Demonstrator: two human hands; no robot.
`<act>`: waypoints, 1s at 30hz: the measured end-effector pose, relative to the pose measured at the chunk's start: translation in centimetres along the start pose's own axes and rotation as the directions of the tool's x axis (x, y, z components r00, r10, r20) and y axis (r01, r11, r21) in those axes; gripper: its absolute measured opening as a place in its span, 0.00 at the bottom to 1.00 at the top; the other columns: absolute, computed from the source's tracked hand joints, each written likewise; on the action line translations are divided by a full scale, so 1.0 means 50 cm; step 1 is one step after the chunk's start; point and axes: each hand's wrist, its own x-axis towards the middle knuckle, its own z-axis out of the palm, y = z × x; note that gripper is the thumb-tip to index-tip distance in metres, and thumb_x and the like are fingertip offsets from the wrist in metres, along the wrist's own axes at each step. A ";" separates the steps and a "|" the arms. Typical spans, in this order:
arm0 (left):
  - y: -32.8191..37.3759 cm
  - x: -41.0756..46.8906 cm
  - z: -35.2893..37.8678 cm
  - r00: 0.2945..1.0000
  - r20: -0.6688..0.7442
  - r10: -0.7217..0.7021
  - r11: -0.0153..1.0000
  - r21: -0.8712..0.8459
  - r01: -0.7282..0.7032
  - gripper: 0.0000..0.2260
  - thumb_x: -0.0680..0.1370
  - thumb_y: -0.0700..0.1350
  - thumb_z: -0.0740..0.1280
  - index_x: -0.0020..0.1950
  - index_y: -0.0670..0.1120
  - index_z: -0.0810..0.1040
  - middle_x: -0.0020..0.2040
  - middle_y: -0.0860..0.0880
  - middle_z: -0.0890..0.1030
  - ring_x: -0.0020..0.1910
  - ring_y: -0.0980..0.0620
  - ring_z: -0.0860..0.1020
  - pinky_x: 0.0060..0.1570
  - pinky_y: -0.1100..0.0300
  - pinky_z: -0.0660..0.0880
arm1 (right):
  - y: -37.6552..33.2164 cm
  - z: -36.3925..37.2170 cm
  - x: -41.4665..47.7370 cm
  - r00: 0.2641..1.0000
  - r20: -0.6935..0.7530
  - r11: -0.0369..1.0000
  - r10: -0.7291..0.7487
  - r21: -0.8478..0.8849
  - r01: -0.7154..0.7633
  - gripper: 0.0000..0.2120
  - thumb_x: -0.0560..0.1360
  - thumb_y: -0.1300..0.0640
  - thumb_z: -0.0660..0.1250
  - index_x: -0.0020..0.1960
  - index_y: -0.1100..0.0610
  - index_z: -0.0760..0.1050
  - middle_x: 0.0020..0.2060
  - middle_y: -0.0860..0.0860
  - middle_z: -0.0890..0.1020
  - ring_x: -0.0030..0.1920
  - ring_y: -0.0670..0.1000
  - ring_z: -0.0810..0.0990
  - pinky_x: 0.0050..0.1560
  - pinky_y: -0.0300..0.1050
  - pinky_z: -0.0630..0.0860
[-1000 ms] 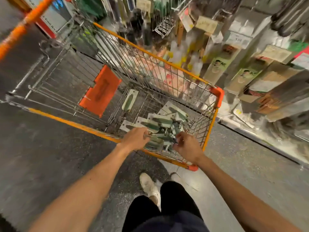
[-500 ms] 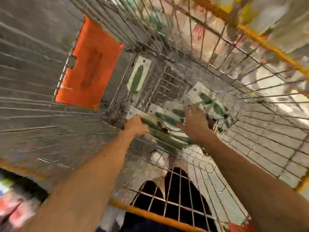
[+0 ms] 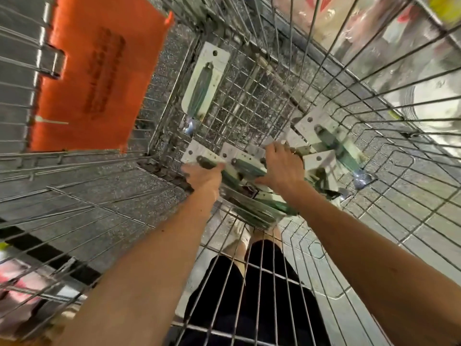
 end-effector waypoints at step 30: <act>0.090 -0.448 -0.271 0.535 0.464 0.706 0.699 -0.340 -0.629 0.15 0.74 0.37 0.75 0.59 0.43 0.76 0.52 0.44 0.85 0.48 0.48 0.85 0.41 0.55 0.82 | -0.018 -0.220 -0.418 0.981 -0.160 0.022 0.112 0.987 0.158 0.46 0.50 0.44 0.86 0.63 0.59 0.76 0.54 0.52 0.85 0.57 0.50 0.83 0.62 0.50 0.77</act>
